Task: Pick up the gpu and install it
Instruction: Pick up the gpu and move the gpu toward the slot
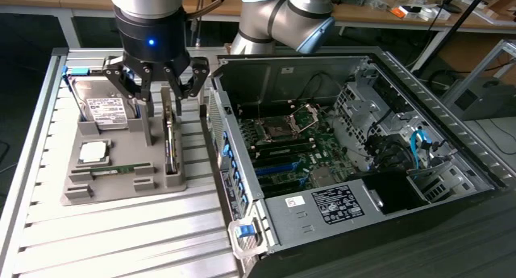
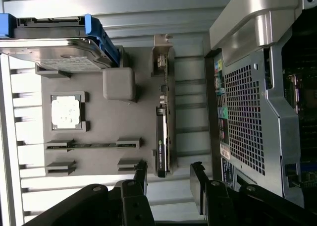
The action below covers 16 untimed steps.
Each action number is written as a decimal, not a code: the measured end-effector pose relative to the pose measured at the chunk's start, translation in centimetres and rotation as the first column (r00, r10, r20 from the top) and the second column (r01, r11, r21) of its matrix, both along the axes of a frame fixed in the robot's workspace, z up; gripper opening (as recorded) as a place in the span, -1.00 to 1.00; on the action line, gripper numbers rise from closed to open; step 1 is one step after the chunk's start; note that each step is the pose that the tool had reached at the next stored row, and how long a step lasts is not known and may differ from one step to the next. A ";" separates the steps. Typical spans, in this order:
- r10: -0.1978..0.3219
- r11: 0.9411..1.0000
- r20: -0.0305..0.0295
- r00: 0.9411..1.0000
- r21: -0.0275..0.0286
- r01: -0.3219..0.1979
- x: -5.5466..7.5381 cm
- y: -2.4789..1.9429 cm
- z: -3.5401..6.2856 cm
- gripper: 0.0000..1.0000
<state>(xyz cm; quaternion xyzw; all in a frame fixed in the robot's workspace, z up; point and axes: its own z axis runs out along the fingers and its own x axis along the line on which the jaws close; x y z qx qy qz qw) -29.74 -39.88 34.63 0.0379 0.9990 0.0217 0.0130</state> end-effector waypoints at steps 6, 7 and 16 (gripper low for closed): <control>0.000 1.000 0.000 1.000 0.000 0.000 0.0 0.04 -0.25 -0.04; 0.000 1.000 0.000 1.000 0.000 0.000 0.0 0.04 -0.30 -0.04; 0.000 1.000 0.000 1.000 0.000 0.000 0.0 0.21 -0.64 -0.04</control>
